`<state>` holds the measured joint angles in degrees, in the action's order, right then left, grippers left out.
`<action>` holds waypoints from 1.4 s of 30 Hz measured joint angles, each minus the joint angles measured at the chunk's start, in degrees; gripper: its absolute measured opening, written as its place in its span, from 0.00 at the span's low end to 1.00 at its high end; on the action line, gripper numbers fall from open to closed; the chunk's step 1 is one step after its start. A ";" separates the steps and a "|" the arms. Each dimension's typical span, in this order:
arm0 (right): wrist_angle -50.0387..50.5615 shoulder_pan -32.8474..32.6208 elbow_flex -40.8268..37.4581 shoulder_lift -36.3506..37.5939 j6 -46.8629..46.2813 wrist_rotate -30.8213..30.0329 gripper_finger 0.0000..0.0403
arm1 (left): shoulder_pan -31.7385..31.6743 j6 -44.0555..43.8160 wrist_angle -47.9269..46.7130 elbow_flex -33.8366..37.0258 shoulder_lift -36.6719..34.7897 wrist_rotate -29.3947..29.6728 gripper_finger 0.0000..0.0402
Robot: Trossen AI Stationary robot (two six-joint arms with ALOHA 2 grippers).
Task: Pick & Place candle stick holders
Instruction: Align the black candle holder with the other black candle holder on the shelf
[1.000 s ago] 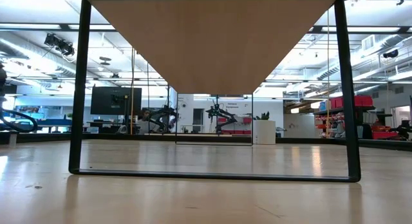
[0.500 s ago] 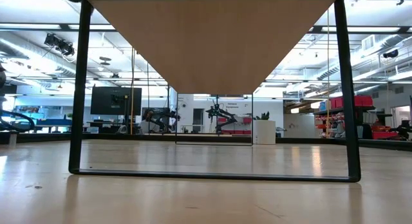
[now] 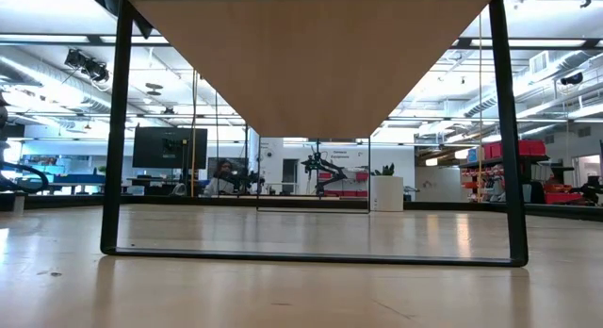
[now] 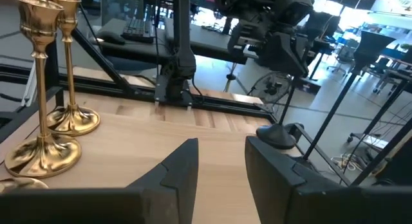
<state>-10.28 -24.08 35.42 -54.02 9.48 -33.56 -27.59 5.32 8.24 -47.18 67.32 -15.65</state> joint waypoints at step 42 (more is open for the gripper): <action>0.17 0.15 0.00 0.00 0.04 -0.05 0.32 | -0.74 0.94 1.00 0.02 4.01 -1.47 0.21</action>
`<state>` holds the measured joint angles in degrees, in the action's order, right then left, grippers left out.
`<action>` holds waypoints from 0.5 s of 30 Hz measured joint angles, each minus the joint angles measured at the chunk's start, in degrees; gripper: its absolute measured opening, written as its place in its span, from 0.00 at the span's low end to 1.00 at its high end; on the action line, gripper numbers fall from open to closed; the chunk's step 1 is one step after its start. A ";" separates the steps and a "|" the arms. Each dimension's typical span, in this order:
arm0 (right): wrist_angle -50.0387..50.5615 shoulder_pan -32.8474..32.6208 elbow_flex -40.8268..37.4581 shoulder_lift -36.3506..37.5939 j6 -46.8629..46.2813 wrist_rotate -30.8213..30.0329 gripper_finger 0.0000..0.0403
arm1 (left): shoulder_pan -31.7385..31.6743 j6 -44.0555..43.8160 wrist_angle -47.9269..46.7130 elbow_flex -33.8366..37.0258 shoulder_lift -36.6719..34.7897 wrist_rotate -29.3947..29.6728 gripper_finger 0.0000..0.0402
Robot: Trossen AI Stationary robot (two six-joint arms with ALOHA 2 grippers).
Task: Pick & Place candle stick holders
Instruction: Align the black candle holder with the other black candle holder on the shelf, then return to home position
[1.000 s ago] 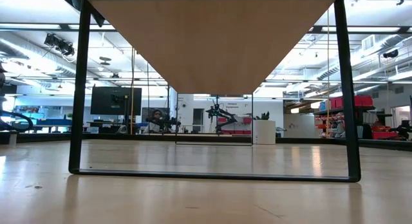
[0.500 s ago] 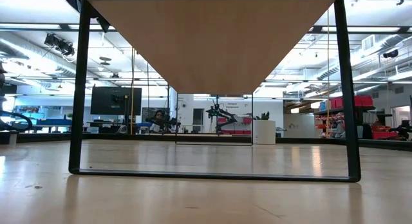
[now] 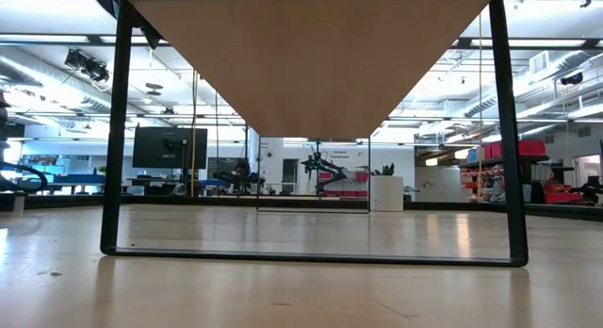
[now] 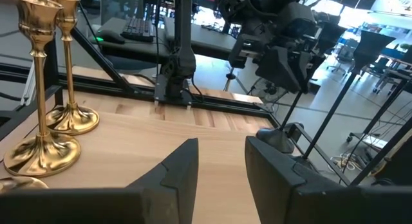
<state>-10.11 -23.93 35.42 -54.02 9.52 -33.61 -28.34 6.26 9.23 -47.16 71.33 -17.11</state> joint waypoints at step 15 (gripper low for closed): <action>0.74 0.01 0.00 0.00 0.00 0.00 0.32 | 0.00 0.44 -0.64 0.00 -0.07 0.16 0.51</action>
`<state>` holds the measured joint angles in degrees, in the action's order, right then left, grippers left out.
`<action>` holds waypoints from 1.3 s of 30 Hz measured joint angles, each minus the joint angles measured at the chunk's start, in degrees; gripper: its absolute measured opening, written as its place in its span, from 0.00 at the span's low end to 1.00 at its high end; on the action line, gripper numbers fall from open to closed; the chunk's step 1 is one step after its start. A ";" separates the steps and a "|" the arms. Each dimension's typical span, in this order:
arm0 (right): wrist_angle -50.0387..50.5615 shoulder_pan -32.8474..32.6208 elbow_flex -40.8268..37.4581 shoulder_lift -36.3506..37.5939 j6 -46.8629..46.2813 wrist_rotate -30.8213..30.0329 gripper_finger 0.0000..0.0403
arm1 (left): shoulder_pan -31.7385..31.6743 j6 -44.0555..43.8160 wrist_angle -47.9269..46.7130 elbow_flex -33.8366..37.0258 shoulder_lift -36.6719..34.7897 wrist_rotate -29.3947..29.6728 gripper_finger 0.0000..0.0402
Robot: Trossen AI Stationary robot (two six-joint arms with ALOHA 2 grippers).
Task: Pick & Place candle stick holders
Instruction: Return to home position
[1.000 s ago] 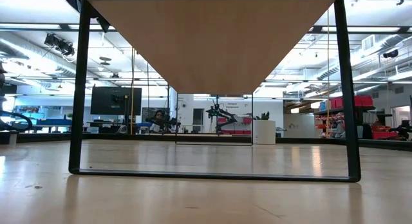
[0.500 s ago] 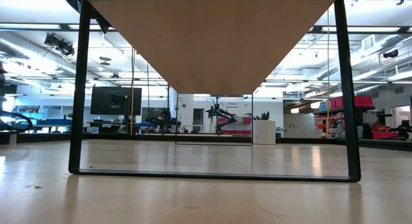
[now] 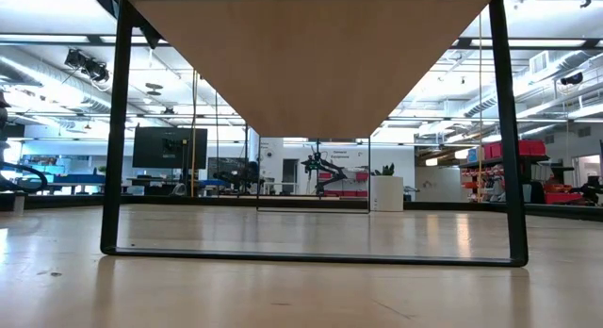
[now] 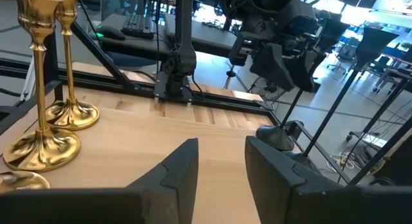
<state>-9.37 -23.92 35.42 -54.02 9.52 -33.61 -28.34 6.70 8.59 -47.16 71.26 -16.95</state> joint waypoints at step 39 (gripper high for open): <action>1.80 0.00 0.00 0.00 -1.57 0.00 0.32 | 22.29 -18.43 -15.63 19.37 -30.75 25.26 0.52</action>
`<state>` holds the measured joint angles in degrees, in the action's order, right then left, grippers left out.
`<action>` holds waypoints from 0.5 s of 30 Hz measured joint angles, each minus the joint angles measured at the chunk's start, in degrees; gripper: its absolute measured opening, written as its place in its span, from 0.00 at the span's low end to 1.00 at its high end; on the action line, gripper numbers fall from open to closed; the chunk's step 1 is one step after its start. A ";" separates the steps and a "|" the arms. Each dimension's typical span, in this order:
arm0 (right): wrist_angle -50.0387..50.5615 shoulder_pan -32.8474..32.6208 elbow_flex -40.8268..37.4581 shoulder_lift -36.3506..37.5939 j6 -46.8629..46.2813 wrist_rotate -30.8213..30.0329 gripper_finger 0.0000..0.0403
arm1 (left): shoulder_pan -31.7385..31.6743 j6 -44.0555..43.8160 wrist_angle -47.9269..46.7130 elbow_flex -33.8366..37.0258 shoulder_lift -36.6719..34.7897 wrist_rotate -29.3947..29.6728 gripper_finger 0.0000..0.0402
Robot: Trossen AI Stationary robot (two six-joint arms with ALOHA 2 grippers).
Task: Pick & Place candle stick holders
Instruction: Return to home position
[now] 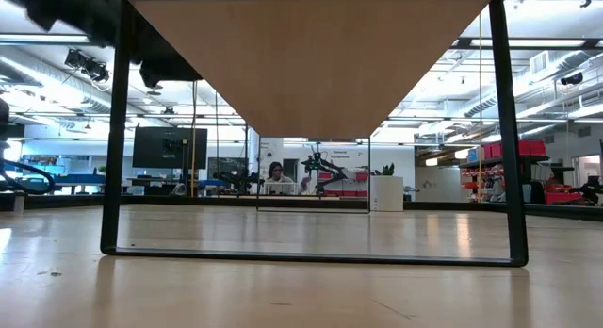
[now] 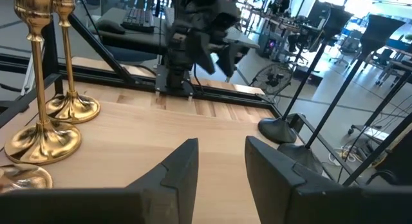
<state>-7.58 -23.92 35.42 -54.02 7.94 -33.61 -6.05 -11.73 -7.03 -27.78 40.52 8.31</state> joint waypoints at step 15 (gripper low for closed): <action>3.94 1.44 0.00 1.97 -2.62 -1.07 0.32 | 8.18 9.15 17.69 16.36 -9.61 8.42 0.51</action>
<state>-3.63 -22.48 35.42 -52.05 5.32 -34.68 2.13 -2.59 10.66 -11.43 30.90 16.74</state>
